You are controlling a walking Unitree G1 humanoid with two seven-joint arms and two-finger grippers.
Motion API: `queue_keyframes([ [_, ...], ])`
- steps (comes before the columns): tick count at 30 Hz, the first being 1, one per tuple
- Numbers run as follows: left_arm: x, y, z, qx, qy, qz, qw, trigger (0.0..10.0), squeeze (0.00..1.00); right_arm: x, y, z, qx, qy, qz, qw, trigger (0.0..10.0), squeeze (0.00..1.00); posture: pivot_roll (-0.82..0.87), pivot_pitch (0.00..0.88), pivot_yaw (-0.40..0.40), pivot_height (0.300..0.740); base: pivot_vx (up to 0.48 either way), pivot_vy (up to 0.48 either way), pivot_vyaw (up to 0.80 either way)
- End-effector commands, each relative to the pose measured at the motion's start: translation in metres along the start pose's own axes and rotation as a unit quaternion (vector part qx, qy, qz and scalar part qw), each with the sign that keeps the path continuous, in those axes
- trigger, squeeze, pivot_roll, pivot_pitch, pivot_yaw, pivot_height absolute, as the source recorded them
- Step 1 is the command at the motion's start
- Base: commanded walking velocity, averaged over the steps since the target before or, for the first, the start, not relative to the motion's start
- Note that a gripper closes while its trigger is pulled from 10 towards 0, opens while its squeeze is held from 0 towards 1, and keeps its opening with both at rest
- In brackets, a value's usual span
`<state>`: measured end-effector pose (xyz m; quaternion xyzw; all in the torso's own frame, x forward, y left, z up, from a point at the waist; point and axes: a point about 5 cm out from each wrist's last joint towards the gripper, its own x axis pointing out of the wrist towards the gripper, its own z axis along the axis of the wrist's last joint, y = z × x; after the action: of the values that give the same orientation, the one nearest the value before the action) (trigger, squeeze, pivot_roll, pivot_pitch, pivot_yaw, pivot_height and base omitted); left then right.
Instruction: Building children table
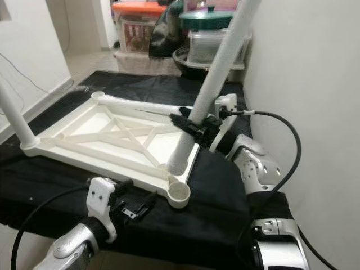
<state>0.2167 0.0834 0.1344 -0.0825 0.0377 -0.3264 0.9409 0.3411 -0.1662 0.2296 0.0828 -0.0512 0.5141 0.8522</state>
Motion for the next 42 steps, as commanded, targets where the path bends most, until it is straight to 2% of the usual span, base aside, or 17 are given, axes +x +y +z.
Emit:
queue_keyframes([
  [1, -0.007, -0.007, -0.005, -0.014, 0.017, -0.018, 1.0, 10.0, 0.0, -0.004, 0.009, -0.004, 0.003, 0.022, 0.07, 0.997, 10.0, 0.0, 0.08, 0.133, -0.012, 0.74, 0.0, 0.0, 0.0],
  [4, -0.011, -0.012, -0.004, -0.02, 0.018, -0.022, 0.999, 10.0, 0.0, -0.005, 0.013, -0.008, -0.013, 0.041, 0.102, 0.994, 10.0, 0.0, 0.09, 0.152, -0.008, 0.74, 0.0, 0.0, 0.0],
  [11, -0.021, -0.016, -0.001, -0.014, 0.028, -0.033, 0.999, 10.0, 0.0, -0.001, 0.009, -0.007, -0.021, 0.055, 0.154, 0.986, 10.0, 0.0, 0.1, 0.189, 0.002, 0.74, 0.0, 0.0, 0.0],
  [14, -0.022, -0.017, -0.001, -0.014, 0.029, -0.034, 0.999, 10.0, 0.0, 0.0, 0.009, -0.007, -0.021, 0.055, 0.157, 0.986, 10.0, 0.0, 0.1, 0.189, 0.002, 0.74, 0.0, 0.0, 0.0],
  [18, -0.025, -0.018, -0.002, -0.008, 0.037, -0.033, 0.999, 10.0, 0.0, 0.001, 0.006, -0.008, -0.042, 0.087, 0.181, 0.979, 10.0, 0.0, 0.11, 0.195, -0.006, 0.74, 0.0, 0.0, 0.0],
  [22, -0.025, -0.019, -0.001, -0.006, 0.037, -0.034, 0.999, 10.0, 0.0, 0.001, 0.007, -0.008, -0.046, 0.095, 0.202, 0.974, 10.0, 0.0, 0.11, 0.193, -0.007, 0.74, 0.0, 0.0, 0.0],
  [28, -0.026, -0.02, -0.002, 0.006, 0.043, -0.032, 0.999, 10.0, 0.0, 0.008, 0.014, -0.006, -0.074, 0.115, 0.253, 0.958, 10.0, 0.0, 0.11, 0.189, -0.008, 0.74, 0.0, 0.0, 0.0],
  [30, -0.026, -0.02, -0.002, 0.006, 0.043, -0.032, 0.999, 10.0, 0.0, 0.008, 0.014, -0.006, -0.074, 0.115, 0.253, 0.958, 10.0, 0.0, 0.11, 0.189, -0.008, 0.74, 0.0, 0.0, 0.0],
  [32, -0.025, -0.021, -0.002, 0.007, 0.044, -0.034, 0.998, 10.0, 0.0, 0.012, 0.017, -0.006, -0.089, 0.128, 0.273, 0.949, 10.0, 0.0, 0.11, 0.184, -0.013, 0.74, 0.0, 0.0, 0.0],
  [33, -0.025, -0.021, -0.002, 0.007, 0.044, -0.034, 0.998, 10.0, 0.0, 0.012, 0.017, -0.006, -0.089, 0.128, 0.273, 0.949, 10.0, 0.0, 0.11, 0.184, -0.013, 0.74, 0.0, 0.0, 0.0],
  [35, -0.025, -0.021, -0.002, 0.008, 0.044, -0.035, 0.998, 10.0, 0.0, 0.015, 0.02, -0.006, -0.11, 0.146, 0.293, 0.938, 10.0, 0.0, 0.11, 0.179, -0.013, 0.74, 0.0, 0.0, 0.0],
  [42, -0.024, -0.021, -0.003, 0.009, 0.046, -0.036, 0.998, 10.0, 0.0, 0.021, 0.026, -0.002, -0.135, 0.156, 0.32, 0.925, 10.0, 0.0, 0.11, 0.172, -0.015, 0.74, 0.0, 0.0, 0.0],
])
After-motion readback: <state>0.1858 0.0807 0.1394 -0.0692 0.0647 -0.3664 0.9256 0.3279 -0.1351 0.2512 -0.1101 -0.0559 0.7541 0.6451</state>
